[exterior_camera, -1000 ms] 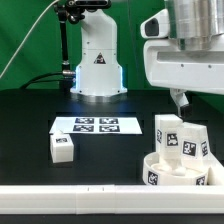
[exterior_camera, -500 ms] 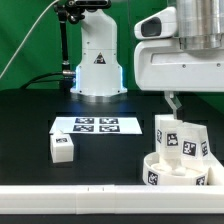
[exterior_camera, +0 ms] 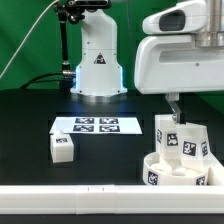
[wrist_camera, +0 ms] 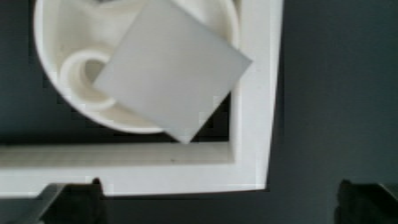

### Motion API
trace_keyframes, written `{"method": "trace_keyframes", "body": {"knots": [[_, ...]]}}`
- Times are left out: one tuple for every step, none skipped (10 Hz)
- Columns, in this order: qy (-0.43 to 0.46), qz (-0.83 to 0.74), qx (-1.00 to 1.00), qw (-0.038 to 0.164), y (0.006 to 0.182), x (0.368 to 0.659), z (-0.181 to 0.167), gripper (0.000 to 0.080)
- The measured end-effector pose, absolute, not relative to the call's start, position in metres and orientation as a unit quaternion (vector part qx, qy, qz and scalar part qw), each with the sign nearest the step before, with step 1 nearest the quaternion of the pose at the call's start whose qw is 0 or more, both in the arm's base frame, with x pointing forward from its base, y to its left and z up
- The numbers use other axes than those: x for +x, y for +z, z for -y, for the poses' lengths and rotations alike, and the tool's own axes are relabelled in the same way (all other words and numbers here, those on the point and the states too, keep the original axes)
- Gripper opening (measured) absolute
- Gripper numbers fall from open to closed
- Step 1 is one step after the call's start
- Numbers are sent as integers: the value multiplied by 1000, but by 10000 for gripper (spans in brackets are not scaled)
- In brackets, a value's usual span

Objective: Assemble stool

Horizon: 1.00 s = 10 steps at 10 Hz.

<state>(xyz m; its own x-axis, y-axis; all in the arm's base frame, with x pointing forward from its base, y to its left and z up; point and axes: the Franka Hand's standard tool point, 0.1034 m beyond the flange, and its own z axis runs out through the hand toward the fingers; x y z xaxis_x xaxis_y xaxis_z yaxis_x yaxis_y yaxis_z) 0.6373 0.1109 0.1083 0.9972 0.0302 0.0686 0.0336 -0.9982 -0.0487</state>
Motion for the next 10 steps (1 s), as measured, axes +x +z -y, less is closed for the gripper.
{"method": "trace_keyframes", "body": {"knots": [[-34,52,-998,23,108,637,-109,649],[-35,82,-996,21,107,637,-108,649],[-35,101,-994,21,107,637,-108,649],[-46,163,-985,12,106,638,-110,649],[-49,214,-976,5,103,636,-113,649],[-58,263,-963,-2,101,634,-115,649],[-60,291,-955,-5,98,632,-114,649],[-60,303,-951,-7,99,633,-112,649],[-59,330,-942,-11,98,633,-110,649],[-59,334,-941,-12,98,634,-110,649]]}}
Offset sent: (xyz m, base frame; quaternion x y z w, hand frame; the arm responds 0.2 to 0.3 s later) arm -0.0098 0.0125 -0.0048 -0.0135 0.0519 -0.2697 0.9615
